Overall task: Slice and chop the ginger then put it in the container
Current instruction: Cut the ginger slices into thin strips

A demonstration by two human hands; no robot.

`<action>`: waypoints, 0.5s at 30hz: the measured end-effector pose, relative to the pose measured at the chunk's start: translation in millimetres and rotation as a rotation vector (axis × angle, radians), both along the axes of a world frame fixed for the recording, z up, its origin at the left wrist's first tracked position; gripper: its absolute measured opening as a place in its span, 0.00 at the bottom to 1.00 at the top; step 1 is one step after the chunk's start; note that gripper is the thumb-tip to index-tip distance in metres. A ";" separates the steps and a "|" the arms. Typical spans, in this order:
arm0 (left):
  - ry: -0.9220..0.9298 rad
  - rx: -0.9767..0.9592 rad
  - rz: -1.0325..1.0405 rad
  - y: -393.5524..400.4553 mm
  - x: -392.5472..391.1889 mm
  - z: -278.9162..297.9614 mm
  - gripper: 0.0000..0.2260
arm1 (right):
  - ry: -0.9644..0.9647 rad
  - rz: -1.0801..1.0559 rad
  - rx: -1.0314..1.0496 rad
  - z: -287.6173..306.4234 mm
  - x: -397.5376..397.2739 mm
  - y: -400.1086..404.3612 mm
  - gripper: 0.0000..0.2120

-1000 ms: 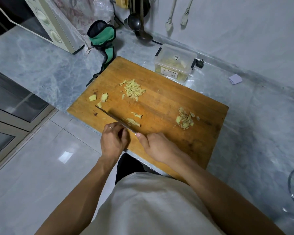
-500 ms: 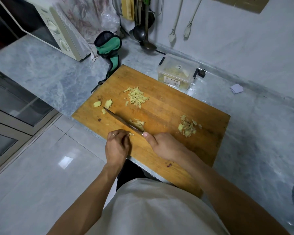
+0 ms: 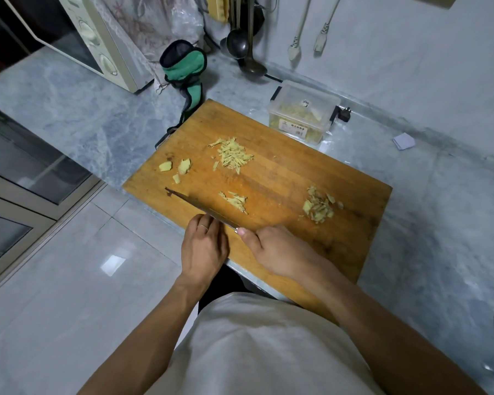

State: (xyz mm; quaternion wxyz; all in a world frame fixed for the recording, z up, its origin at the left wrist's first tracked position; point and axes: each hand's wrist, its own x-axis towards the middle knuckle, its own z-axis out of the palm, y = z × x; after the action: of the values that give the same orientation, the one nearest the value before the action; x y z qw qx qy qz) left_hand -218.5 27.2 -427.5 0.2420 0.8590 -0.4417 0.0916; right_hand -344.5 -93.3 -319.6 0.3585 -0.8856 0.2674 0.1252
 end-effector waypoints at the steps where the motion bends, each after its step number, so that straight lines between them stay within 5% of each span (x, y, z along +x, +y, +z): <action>1: -0.007 0.033 0.007 0.2 0.5 -1.8 0.09 | 0.002 0.003 -0.009 0.6 0.0 1.4 0.33; 15: -0.014 0.283 0.065 5.3 -15.4 3.9 0.12 | 0.005 -0.002 -0.051 2.6 -0.8 9.1 0.33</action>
State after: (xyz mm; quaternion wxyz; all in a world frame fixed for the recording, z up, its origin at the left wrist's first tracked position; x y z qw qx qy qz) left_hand -233.9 32.5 -423.6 0.1124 0.8977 -0.4240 0.0423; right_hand -345.3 -84.2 -317.1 0.3350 -0.8940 0.2722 0.1203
